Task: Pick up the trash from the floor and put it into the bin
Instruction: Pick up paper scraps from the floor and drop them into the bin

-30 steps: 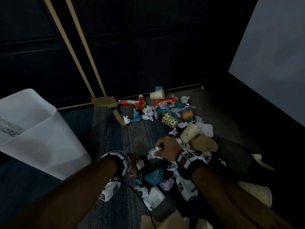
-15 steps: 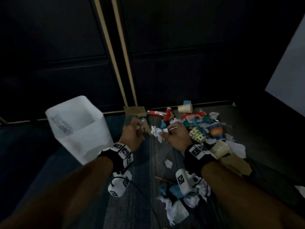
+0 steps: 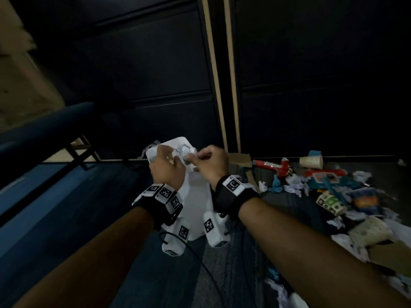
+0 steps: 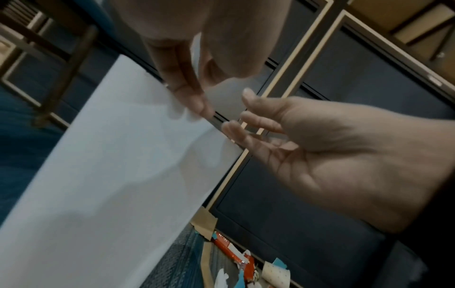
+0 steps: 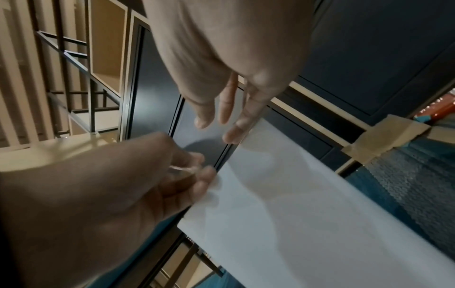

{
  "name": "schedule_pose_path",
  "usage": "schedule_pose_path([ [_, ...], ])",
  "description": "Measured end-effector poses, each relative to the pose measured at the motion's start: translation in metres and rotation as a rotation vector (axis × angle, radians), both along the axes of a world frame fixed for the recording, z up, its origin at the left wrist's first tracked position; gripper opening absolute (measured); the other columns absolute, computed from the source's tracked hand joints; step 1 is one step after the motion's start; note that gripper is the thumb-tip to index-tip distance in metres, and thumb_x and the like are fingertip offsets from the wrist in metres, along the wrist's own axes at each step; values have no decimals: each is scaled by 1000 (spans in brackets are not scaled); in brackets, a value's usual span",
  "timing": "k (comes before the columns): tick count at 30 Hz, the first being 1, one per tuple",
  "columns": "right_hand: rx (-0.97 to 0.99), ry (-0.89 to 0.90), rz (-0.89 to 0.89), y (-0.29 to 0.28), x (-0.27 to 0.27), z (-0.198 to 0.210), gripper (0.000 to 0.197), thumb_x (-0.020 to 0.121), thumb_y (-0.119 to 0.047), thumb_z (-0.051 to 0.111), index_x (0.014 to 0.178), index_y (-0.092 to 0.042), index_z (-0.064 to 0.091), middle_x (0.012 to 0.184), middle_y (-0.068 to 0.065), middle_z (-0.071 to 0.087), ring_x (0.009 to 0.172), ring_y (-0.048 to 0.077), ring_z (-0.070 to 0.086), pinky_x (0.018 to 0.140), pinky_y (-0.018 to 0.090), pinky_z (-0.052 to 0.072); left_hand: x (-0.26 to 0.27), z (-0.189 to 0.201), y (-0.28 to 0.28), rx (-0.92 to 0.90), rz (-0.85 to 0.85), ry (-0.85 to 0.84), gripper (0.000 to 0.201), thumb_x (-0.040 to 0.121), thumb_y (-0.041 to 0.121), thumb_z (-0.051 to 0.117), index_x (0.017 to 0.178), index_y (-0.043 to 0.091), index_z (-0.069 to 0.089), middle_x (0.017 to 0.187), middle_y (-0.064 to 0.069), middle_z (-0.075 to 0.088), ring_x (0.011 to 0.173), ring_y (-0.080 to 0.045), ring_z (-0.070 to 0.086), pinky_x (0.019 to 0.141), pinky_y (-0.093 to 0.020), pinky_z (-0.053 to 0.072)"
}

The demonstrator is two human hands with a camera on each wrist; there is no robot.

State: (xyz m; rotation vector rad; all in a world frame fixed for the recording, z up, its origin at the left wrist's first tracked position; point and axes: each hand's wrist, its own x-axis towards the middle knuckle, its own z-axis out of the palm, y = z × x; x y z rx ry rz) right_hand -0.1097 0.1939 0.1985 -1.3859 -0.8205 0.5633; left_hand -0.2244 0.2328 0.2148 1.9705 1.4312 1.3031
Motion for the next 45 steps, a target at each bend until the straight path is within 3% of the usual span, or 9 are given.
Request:
schedule_pose_path([
  [3,-9,-41,22,2,-6,3,23,74,-29,83,71,-14,67,72,5,72,68,22,71,70,44,61,-9,1,6,-195,-6,-19,19,78,21,49,90,24,63,79,-9,68,65,-27,71,65,-41,60],
  [10,-83,-132,-96,-33,45,-34,19,81,-22,75,64,-20,66,69,1,71,69,22,69,69,45,60,6,15,-4,-319,31,-163,26,83,-2,48,72,8,68,65,-18,68,49,-27,67,54,-38,59],
  [13,-183,-165,-118,-58,74,-61,21,81,-21,75,63,-22,66,69,3,71,67,23,69,69,44,59,16,7,-1,-106,-62,-62,23,81,-3,49,73,13,65,88,7,62,67,-27,69,64,-40,59],
  [18,-357,-319,69,-117,116,-101,13,87,-11,70,76,-5,71,73,8,67,66,10,59,61,23,44,57,-24,-16,301,-364,137,20,76,-4,50,82,10,63,86,-5,58,61,-18,51,59,-25,41],
  [27,-826,-521,398,-191,149,-171,2,78,-17,77,78,-17,76,77,-2,70,76,11,65,64,20,47,140,-116,-50,-214,-953,566,16,77,0,58,82,6,73,82,-12,72,73,-22,65,71,-31,54],
  [30,-918,-445,456,-209,155,-181,36,72,-31,85,98,-10,73,87,0,68,80,10,62,59,9,46,165,-144,-63,-273,-994,789,20,82,4,61,97,8,73,100,-7,71,95,-20,64,74,-18,42],
  [34,-1041,-511,610,-228,163,-196,64,56,-50,90,107,-19,68,108,-4,67,96,12,64,83,32,56,196,-189,-71,-405,-1115,968,22,84,3,58,98,9,74,105,-10,71,98,-24,64,81,-30,51],
  [40,-926,-495,504,-251,171,-230,23,65,-20,86,81,-18,70,72,-11,58,72,9,58,65,21,42,214,-247,-80,-365,-1161,1184,55,87,16,64,139,18,46,147,-8,41,133,-28,41,107,-35,35],
  [45,-813,-431,366,-257,178,-229,23,78,-10,75,66,-25,63,55,-21,52,58,-6,48,59,13,36,207,-266,-82,-168,-1116,1142,51,95,28,55,143,25,40,156,-4,25,143,-26,24,111,-35,27],
])
